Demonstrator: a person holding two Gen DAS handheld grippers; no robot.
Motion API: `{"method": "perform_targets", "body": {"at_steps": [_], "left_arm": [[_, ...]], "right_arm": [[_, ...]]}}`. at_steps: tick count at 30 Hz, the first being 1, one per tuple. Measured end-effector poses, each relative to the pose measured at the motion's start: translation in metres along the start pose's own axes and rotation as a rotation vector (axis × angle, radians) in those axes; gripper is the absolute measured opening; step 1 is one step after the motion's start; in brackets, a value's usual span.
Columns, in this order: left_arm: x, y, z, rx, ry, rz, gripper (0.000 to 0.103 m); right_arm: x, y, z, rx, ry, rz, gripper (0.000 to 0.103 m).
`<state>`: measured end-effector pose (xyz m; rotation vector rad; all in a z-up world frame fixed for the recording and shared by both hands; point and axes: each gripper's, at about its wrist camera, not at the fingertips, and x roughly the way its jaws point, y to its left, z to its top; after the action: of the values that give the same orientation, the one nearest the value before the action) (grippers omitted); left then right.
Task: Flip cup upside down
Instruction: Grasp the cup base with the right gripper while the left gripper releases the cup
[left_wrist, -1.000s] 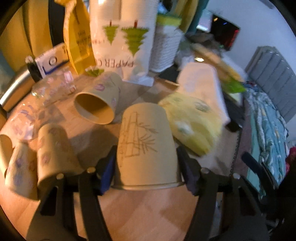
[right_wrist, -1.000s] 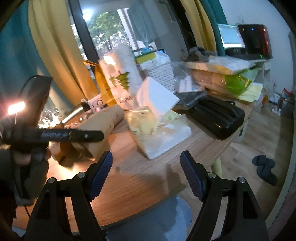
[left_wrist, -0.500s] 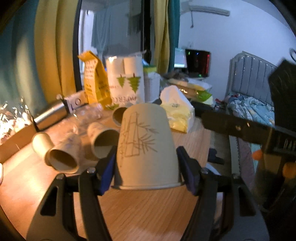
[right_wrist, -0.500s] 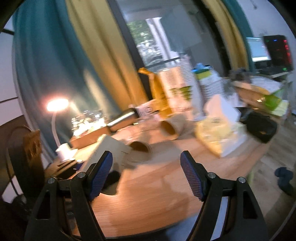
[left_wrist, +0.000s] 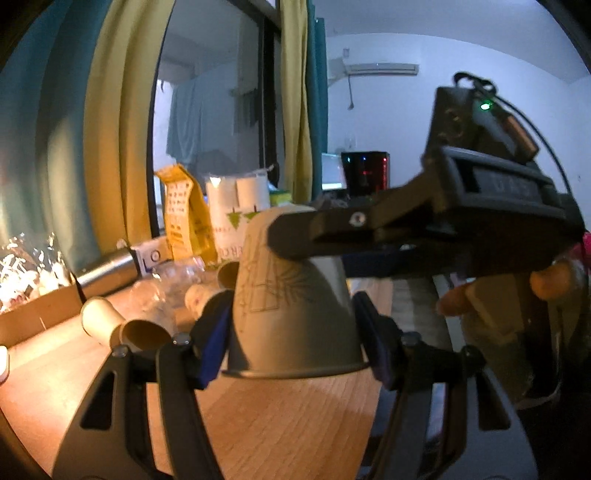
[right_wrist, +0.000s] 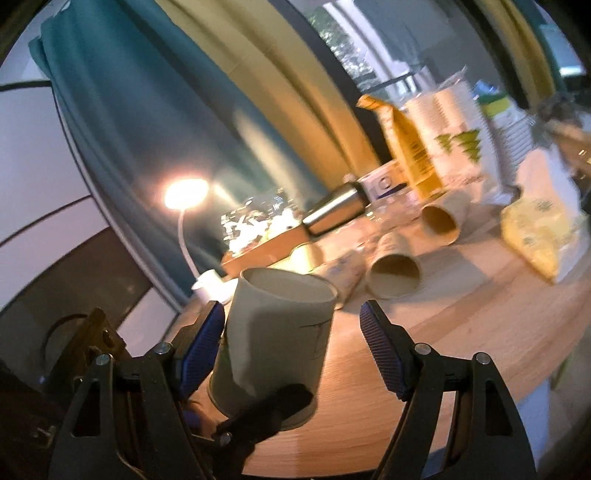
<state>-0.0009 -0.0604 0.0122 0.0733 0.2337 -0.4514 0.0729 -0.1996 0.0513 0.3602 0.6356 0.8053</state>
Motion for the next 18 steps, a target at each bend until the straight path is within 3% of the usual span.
{"method": "perform_targets", "body": {"at_steps": [6, 7, 8, 9, 15, 18], "left_arm": [[-0.004, -0.002, -0.004, 0.048, -0.021, 0.014, 0.064], [-0.003, -0.003, -0.005, 0.054, -0.02, 0.011, 0.064], [-0.004, -0.007, -0.006, 0.058, -0.019, 0.011, 0.064], [-0.005, -0.009, -0.006, 0.062, -0.018, 0.01, 0.065], [-0.005, -0.007, -0.006, 0.044, 0.004, 0.022, 0.068], [0.0, -0.003, -0.009, 0.031, 0.045, 0.024, 0.091]], "right_arm": [[0.01, -0.004, 0.0, 0.048, 0.036, 0.095, 0.078], [0.011, -0.005, 0.001, 0.048, 0.036, 0.093, 0.076], [0.012, -0.006, 0.002, 0.046, 0.04, 0.097, 0.064], [0.013, -0.007, 0.002, 0.049, 0.045, 0.102, 0.062], [0.022, -0.007, 0.004, 0.039, 0.068, 0.12, 0.061], [0.025, -0.009, 0.008, 0.04, 0.057, 0.117, 0.061]]}}
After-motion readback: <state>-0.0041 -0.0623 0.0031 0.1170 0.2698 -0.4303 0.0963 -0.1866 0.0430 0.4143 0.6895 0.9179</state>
